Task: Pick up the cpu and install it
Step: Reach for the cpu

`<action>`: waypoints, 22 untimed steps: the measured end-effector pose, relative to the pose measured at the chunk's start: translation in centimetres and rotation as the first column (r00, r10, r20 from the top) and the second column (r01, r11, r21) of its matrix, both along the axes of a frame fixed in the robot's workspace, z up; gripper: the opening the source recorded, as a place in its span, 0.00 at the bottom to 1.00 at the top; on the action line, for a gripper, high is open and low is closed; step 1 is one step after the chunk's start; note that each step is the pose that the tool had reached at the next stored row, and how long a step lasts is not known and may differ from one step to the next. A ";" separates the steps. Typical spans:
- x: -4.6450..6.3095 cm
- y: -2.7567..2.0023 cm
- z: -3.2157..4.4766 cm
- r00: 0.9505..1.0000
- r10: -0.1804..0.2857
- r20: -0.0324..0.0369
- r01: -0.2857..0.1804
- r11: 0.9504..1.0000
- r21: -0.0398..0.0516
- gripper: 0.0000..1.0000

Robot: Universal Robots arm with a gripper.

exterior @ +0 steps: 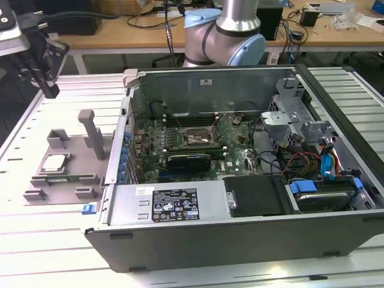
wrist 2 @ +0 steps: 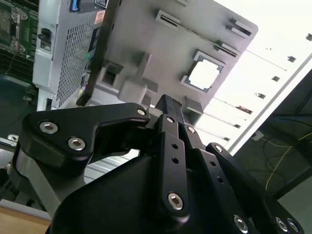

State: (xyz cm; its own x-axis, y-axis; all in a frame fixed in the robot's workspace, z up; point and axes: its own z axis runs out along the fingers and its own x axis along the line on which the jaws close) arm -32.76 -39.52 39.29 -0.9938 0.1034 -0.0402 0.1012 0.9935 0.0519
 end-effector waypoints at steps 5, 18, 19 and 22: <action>-3.1 0.03 0.01 1.000 -0.004 0.000 0.004 1.000 0.000 0.11; -4.5 0.03 -2.43 1.000 -0.006 0.000 0.006 1.000 0.000 0.11; -4.7 0.03 -2.86 1.000 -0.007 0.000 0.007 1.000 0.001 0.11; -4.7 0.03 -3.62 1.000 -0.007 0.000 0.007 1.000 0.000 0.11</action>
